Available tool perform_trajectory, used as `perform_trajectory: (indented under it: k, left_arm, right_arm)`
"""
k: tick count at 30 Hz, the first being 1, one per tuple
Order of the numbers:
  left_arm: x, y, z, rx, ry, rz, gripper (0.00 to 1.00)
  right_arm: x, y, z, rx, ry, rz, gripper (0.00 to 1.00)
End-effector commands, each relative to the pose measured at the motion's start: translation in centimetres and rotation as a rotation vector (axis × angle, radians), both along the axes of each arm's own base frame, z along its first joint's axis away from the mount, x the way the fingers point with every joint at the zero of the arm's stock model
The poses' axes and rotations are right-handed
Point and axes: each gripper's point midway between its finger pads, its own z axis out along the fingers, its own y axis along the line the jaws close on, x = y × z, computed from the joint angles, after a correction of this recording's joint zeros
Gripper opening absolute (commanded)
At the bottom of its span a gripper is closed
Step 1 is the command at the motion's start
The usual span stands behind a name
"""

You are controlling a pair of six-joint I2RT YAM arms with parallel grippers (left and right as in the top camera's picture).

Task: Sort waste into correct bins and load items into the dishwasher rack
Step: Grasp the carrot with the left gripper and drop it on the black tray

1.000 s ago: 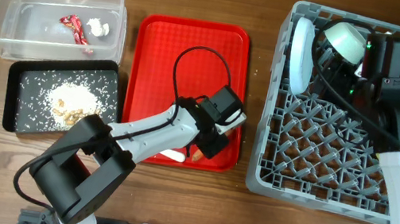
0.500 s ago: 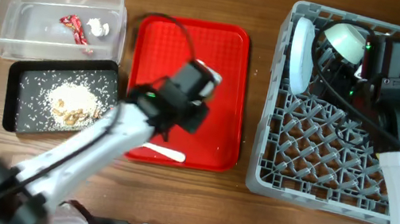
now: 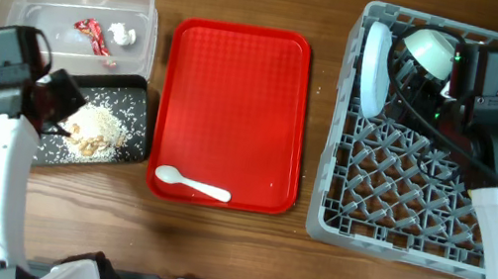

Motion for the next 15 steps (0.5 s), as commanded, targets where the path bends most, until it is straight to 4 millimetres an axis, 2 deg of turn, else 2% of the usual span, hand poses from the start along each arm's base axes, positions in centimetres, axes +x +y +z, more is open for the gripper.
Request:
perform_trajectory:
  k: [1,3,6,9,11,13,15]
  left_arm:
    - [-0.5,2.6,-1.7,-0.051,0.035,0.157,0.20]
    - [-0.7,3.2,-3.3,-0.069,0.085,0.178,0.23]
    - [-0.5,3.4,-6.9,-0.104,0.181,0.186,0.24]
    - [-0.2,3.6,-8.9,-0.118,0.219,0.186,0.26]
    - [-0.3,3.5,-9.3,-0.123,0.233,0.186,0.35]
    - [-0.3,3.5,-9.3,-0.123,0.233,0.186,0.38]
    - [-0.4,3.5,-9.3,-0.125,0.236,0.186,0.48]
  right_arm:
    - [0.0,-0.4,-0.6,-0.012,0.018,-0.015,0.84]
    - [0.0,-0.4,-0.6,-0.013,0.019,-0.015,0.84]
    - [0.0,-0.4,-0.6,-0.013,0.019,-0.015,0.84]
    - [0.0,-0.4,-0.6,-0.013,0.020,-0.015,0.84]
    - [0.0,-0.4,-0.6,-0.012,0.020,-0.014,0.84]
    - [0.0,-0.4,-0.6,-0.013,0.020,-0.014,0.84]
    - [-0.1,-0.4,-0.6,-0.013,0.023,-0.014,0.84]
